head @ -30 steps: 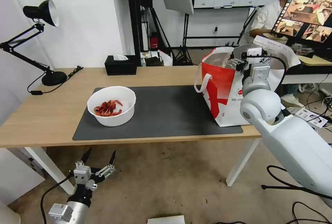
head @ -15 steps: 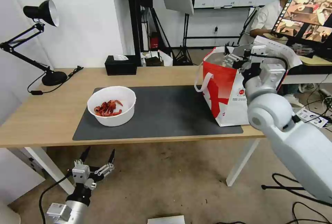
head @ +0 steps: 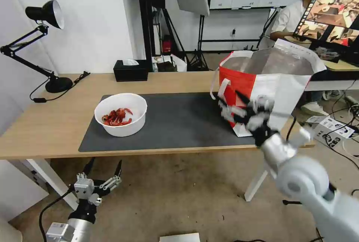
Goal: Pick up the trash from the table and place it into the takeout bag.
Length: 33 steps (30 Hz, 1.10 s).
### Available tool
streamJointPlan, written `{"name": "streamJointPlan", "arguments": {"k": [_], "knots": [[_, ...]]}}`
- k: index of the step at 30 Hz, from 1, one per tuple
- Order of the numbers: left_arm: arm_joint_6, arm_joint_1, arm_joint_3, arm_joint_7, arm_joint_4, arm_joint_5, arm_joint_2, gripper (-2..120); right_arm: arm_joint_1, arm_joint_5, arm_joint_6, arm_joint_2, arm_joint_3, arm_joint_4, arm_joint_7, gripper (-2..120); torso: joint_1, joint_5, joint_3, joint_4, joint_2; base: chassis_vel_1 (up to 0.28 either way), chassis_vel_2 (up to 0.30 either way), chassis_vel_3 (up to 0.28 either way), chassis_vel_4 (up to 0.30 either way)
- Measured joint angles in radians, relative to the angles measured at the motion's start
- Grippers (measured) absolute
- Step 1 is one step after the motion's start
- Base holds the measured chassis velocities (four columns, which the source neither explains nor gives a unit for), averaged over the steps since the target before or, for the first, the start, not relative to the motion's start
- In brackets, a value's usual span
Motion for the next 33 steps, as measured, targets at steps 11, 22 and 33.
{"name": "streamJointPlan", "arguments": {"k": [11, 22, 33], "knots": [[-0.014, 0.004, 0.007, 0.001, 0.037, 0.031, -0.023, 100, -0.219, -0.188, 0.1, 0.104, -0.002, -0.126, -0.012, 100, 0.0, 0.0, 0.0, 0.0, 0.0, 0.0, 0.0, 0.0, 0.0], [-0.016, 0.006, 0.002, 0.003, 0.058, 0.028, -0.008, 100, -0.205, -0.237, 0.101, 0.137, -0.022, -0.174, 0.021, 100, 0.0, -0.0002, 0.0, 0.0002, 0.0, 0.0, 0.0, 0.0, 0.0], [-0.02, 0.004, 0.011, 0.004, 0.071, 0.031, -0.009, 100, -0.173, -0.255, 0.078, 0.133, -0.036, -0.185, 0.064, 100, 0.0, -0.0001, 0.0, 0.0002, 0.0, 0.0, 0.0, 0.0, 0.0]]}}
